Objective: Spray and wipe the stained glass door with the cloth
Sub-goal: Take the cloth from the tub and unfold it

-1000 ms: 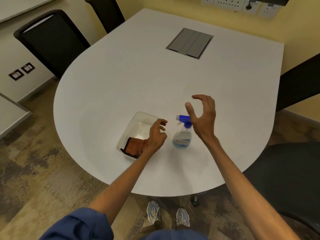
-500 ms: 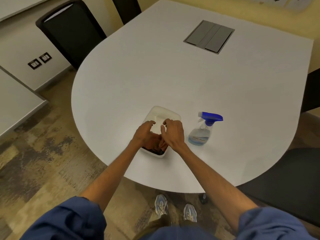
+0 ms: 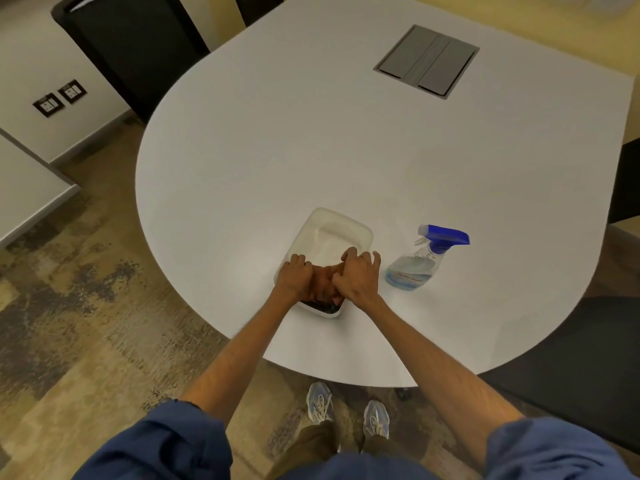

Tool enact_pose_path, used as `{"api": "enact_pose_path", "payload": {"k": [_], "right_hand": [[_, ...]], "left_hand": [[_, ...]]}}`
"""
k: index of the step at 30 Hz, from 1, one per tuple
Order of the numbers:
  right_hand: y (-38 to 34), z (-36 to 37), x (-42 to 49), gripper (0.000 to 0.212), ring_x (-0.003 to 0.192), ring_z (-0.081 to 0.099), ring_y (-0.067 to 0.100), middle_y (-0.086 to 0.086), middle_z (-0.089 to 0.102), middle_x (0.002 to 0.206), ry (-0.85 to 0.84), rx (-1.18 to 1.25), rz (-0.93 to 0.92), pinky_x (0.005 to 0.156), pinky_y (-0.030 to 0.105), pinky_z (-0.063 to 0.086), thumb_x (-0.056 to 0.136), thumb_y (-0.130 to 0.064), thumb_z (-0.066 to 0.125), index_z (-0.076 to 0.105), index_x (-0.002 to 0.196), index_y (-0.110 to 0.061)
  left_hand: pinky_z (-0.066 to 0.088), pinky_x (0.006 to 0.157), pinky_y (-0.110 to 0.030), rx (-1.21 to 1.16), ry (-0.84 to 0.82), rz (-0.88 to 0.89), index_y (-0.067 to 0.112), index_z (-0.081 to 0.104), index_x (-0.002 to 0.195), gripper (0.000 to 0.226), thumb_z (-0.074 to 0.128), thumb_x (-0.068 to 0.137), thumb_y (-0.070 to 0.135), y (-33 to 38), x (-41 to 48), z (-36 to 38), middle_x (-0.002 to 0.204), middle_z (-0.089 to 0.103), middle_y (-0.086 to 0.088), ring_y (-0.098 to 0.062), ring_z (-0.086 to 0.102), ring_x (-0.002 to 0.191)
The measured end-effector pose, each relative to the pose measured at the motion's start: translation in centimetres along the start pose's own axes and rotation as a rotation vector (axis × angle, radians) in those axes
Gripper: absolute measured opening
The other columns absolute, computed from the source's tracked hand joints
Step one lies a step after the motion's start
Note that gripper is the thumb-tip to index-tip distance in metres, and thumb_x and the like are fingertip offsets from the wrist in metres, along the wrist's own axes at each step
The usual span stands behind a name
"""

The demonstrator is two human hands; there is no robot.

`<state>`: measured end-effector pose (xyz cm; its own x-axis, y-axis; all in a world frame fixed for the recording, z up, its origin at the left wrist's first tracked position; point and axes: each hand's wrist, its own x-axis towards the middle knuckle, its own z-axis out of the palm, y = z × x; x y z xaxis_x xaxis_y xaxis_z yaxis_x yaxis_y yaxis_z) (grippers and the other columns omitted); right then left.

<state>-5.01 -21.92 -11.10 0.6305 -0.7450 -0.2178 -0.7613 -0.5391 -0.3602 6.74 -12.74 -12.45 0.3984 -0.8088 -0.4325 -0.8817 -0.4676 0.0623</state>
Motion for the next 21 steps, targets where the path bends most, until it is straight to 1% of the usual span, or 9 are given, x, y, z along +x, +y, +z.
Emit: {"api": "enact_pose_path", "payload": {"k": [2, 4, 5, 7, 9, 11, 14, 18, 21], "right_hand": [[-0.6, -0.3, 0.3, 0.032, 0.101, 0.059, 0.031, 0.012, 0.067, 0.096, 0.062, 0.161, 0.063, 0.116, 0.043, 0.026, 0.081, -0.018, 0.059, 0.054, 0.111, -0.008], [-1.1, -1.1, 0.5, 0.028, 0.087, 0.061, 0.03, 0.009, 0.067, 0.089, 0.106, 0.341, 0.108, 0.096, 0.039, 0.045, 0.082, -0.02, 0.061, 0.052, 0.107, -0.01], [-1.3, -1.6, 0.6, 0.028, 0.083, 0.061, 0.027, 0.007, 0.066, 0.088, 0.107, 0.428, 0.121, 0.084, 0.036, 0.048, 0.082, -0.021, 0.062, 0.052, 0.106, -0.013], [-1.7, -2.9, 0.8, 0.024, 0.077, 0.057, 0.018, -0.002, 0.062, 0.085, 0.125, 0.608, 0.105, 0.07, 0.029, 0.044, 0.08, -0.022, 0.063, 0.052, 0.101, -0.019], [-2.0, -4.4, 0.8, 0.019, 0.071, 0.054, 0.006, -0.008, 0.058, 0.077, 0.194, 0.764, 0.035, 0.064, 0.019, 0.041, 0.075, -0.019, 0.061, 0.055, 0.092, -0.022], [-2.5, -5.9, 0.8, 0.017, 0.062, 0.051, 0.003, -0.007, 0.055, 0.069, 0.254, 0.871, -0.033, 0.059, 0.013, 0.041, 0.07, -0.013, 0.057, 0.056, 0.086, -0.018], [-3.2, -8.1, 0.9, 0.015, 0.061, 0.047, 0.013, -0.002, 0.048, 0.065, 0.286, 0.97, -0.126, 0.057, 0.025, 0.041, 0.067, -0.003, 0.049, 0.05, 0.074, -0.015], [-4.3, -11.4, 0.4, 0.015, 0.056, 0.042, 0.021, 0.007, 0.042, 0.062, 0.232, 1.019, -0.319, 0.051, 0.029, 0.036, 0.061, 0.002, 0.042, 0.042, 0.067, -0.012], [-5.6, -13.5, -0.5, 0.019, 0.051, 0.041, 0.019, 0.004, 0.042, 0.059, 0.209, 1.073, -0.414, 0.047, 0.024, 0.035, 0.061, 0.004, 0.04, 0.042, 0.065, -0.015]], "left_hand": [[0.042, 0.1, -0.039, -0.058, -0.023, -0.002, 0.002, 0.049, 0.129, 0.047, 0.064, 0.091, 0.025, 0.0, -0.1, -0.2, 0.137, 0.044, -0.017, -0.032, 0.039, 0.132], [0.044, 0.1, -0.041, -0.157, -0.029, -0.023, 0.003, 0.05, 0.128, 0.055, 0.071, 0.086, 0.03, -0.1, -0.3, -0.6, 0.136, 0.043, -0.016, -0.031, 0.038, 0.132], [0.045, 0.1, -0.042, -0.222, -0.011, -0.04, 0.003, 0.052, 0.127, 0.056, 0.073, 0.084, 0.031, -0.2, -0.5, -0.9, 0.134, 0.044, -0.016, -0.031, 0.039, 0.131], [0.047, 0.1, -0.042, -0.432, 0.085, -0.058, -0.002, 0.058, 0.12, 0.043, 0.067, 0.089, 0.027, -0.2, -0.8, -1.7, 0.128, 0.053, -0.019, -0.034, 0.048, 0.125], [0.046, 0.099, -0.038, -0.697, 0.235, -0.084, -0.007, 0.065, 0.115, 0.03, 0.055, 0.096, 0.014, 0.0, -1.3, -2.7, 0.121, 0.062, -0.023, -0.036, 0.056, 0.118], [0.045, 0.097, -0.033, -0.909, 0.343, -0.112, -0.005, 0.065, 0.118, 0.028, 0.051, 0.095, 0.003, 0.3, -2.1, -3.8, 0.121, 0.064, -0.022, -0.031, 0.058, 0.115], [0.044, 0.086, -0.026, -1.198, 0.382, -0.195, -0.002, 0.059, 0.123, 0.031, 0.046, 0.095, 0.001, 0.9, -3.2, -5.6, 0.123, 0.064, -0.017, -0.024, 0.059, 0.108], [0.046, 0.085, -0.031, -1.472, 0.452, -0.435, 0.002, 0.054, 0.132, 0.04, 0.045, 0.101, 0.027, 1.2, -4.5, -7.9, 0.134, 0.059, -0.014, -0.026, 0.057, 0.116], [0.056, 0.079, -0.037, -1.716, 0.373, -0.628, 0.01, 0.053, 0.137, 0.061, 0.04, 0.099, 0.056, 1.3, -6.2, -9.1, 0.133, 0.06, -0.011, -0.032, 0.06, 0.119]]}}
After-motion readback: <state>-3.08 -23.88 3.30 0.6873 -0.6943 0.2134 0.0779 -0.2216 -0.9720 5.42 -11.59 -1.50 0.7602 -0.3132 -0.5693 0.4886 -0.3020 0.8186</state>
